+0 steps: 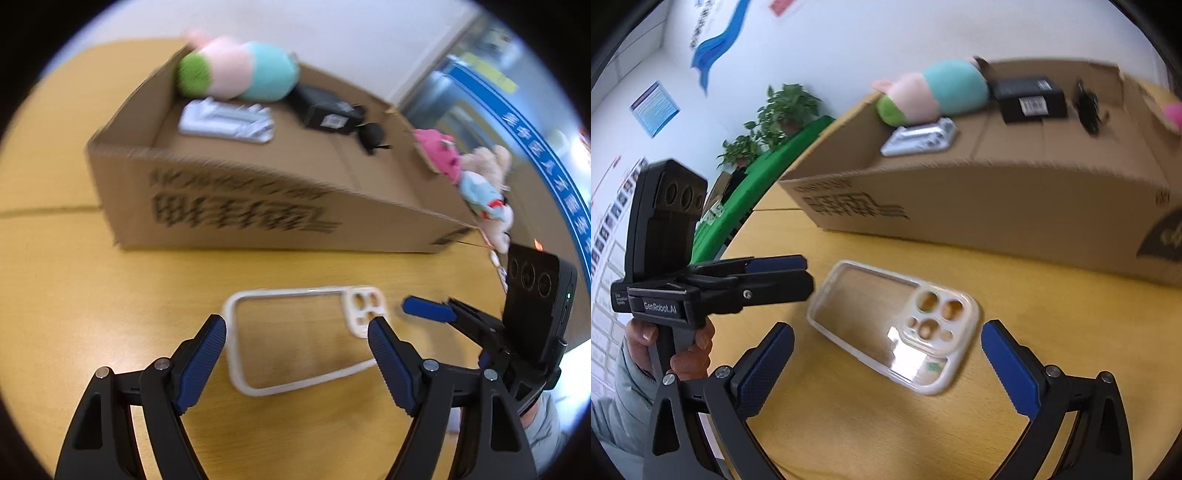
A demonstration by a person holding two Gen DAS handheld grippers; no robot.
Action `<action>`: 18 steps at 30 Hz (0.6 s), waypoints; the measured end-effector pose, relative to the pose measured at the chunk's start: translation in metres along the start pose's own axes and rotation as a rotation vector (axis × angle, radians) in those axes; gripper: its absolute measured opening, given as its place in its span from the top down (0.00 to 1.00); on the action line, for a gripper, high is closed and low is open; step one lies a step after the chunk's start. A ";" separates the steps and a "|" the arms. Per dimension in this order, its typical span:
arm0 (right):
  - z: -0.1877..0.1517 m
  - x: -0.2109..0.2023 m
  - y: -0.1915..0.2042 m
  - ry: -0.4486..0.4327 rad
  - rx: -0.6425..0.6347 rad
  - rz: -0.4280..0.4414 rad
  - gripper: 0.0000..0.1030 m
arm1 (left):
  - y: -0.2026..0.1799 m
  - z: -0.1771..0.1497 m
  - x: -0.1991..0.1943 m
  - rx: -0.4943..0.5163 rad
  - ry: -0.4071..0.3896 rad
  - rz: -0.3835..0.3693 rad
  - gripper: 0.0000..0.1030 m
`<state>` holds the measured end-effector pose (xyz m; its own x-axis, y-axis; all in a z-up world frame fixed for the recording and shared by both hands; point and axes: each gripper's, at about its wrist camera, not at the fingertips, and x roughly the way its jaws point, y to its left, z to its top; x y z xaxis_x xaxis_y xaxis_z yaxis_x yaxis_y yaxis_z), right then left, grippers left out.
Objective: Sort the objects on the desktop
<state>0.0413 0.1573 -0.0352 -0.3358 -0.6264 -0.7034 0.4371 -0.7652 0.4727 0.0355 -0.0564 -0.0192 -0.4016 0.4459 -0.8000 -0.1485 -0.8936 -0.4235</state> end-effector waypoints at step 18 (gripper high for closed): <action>0.009 0.003 -0.004 -0.043 0.009 0.002 0.00 | -0.011 0.006 0.001 0.000 -0.002 -0.072 0.24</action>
<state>0.0311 0.1568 -0.0345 -0.3708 -0.6333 -0.6792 0.4303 -0.7653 0.4787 0.0319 -0.0462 -0.0124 -0.3914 0.5086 -0.7669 -0.1765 -0.8594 -0.4799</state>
